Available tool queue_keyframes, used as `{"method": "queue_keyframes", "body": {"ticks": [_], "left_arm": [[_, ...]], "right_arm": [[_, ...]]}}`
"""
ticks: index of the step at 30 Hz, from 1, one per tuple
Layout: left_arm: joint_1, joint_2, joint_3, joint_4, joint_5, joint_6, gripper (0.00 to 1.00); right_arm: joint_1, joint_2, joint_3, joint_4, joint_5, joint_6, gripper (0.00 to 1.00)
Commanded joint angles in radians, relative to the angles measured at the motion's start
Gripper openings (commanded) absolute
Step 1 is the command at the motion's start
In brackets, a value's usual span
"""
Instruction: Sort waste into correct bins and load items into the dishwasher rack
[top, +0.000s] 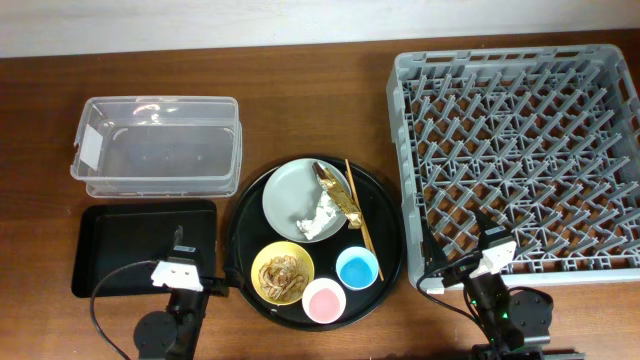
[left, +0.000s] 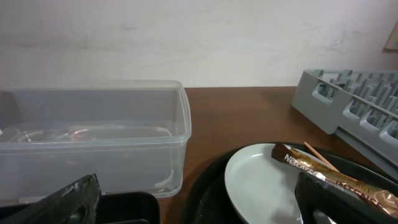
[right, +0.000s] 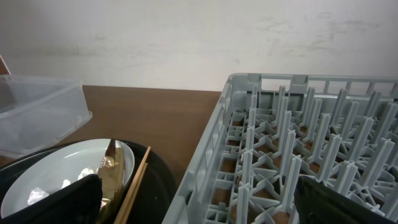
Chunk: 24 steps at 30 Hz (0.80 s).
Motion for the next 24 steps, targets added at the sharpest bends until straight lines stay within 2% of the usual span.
{"method": "queue_keyframes", "body": {"ticks": [1,13,17,20,22,24], "left_arm": [[0.006,-0.009,-0.002,-0.004,0.018,0.016,0.99],[0.005,-0.008,-0.002,-0.004,0.037,0.016,0.99],[0.005,-0.009,-0.002,0.025,0.065,0.015,0.99],[0.005,-0.006,0.075,0.066,0.109,-0.095,0.99],[0.005,0.045,0.237,-0.043,0.108,-0.119,0.99],[0.006,0.196,0.495,-0.32,0.108,-0.119,0.99]], "right_arm": [[-0.007,-0.008,-0.008,0.0,-0.012,0.011,0.99],[-0.007,-0.008,-0.008,0.0,-0.021,0.011,0.99],[-0.006,-0.008,-0.003,0.027,-0.165,0.012,0.99],[-0.006,-0.004,0.117,-0.021,-0.203,0.151,0.99],[-0.006,0.031,0.265,-0.147,-0.22,0.17,0.99],[-0.006,0.156,0.505,-0.412,-0.218,0.17,0.99]]}}
